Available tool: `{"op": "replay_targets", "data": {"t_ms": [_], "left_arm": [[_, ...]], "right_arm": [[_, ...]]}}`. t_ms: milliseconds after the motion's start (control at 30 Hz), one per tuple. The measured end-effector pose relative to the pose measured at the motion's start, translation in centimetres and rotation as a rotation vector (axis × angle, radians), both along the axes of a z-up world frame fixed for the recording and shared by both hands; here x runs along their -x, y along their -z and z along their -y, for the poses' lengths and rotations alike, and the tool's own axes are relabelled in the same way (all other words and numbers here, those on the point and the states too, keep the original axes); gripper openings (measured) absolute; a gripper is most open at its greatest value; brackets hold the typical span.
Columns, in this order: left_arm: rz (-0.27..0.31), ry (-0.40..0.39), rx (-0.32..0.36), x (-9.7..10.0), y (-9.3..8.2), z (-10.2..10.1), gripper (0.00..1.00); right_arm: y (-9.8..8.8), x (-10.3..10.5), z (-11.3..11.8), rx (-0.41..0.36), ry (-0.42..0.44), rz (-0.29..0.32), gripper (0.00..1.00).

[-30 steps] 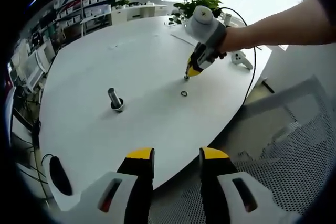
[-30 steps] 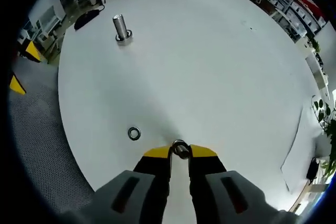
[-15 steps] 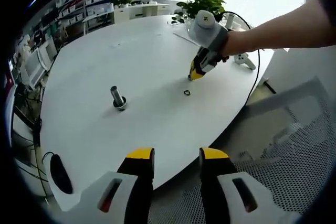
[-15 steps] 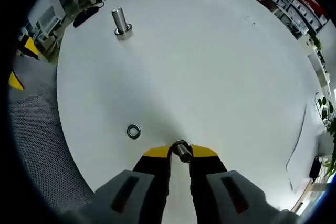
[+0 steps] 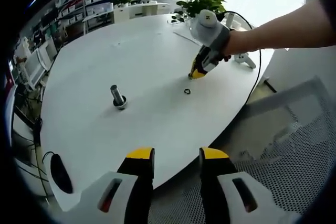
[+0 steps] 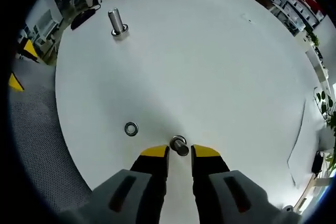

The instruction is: Place the washer onto the threaded stud by aligning its center hole with the stud, sliding it down to the base, and recovering from edge contact or off-axis alignment until the washer reaches the visible bottom stop.

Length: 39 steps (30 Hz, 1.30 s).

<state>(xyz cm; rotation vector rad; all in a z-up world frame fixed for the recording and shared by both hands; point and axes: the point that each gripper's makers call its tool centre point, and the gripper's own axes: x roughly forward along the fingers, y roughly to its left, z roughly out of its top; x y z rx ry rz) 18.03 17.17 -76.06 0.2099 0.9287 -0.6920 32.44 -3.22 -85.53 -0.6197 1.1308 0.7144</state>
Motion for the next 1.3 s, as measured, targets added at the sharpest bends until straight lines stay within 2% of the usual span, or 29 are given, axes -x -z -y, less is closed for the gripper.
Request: {"op": "replay_targets", "data": {"t_ms": [267,467,700,967,1067,1167,1300], "left_arm": [[0.007,0.011,0.000,0.0,-0.1,0.2,0.32],[0.011,0.021,0.005,0.1,-0.2,0.4,0.32],[0.002,0.042,0.012,0.4,-0.2,0.8,0.32],[0.016,0.045,0.025,0.3,-0.6,1.0,0.32],[0.023,0.039,-0.005,0.1,-0.4,0.4,0.31],[0.018,0.017,0.024,-0.1,-0.7,0.4,0.31],[0.027,0.031,0.023,-0.1,-0.8,0.7,0.31]], "right_arm": [[-0.7,0.2,-0.1,-0.014,0.028,0.001,0.19],[-0.4,0.8,0.0,-0.019,0.076,-0.001,0.19],[-0.1,2.6,0.2,-0.013,0.100,-0.021,0.19],[-1.2,4.0,-0.1,-0.022,0.130,-0.022,0.20],[-1.5,4.2,-0.1,-0.016,0.125,-0.025,0.20],[-2.1,4.2,0.0,-0.026,0.137,-0.025,0.20],[-2.4,4.5,-0.3,-0.040,0.153,-0.034,0.20]]}}
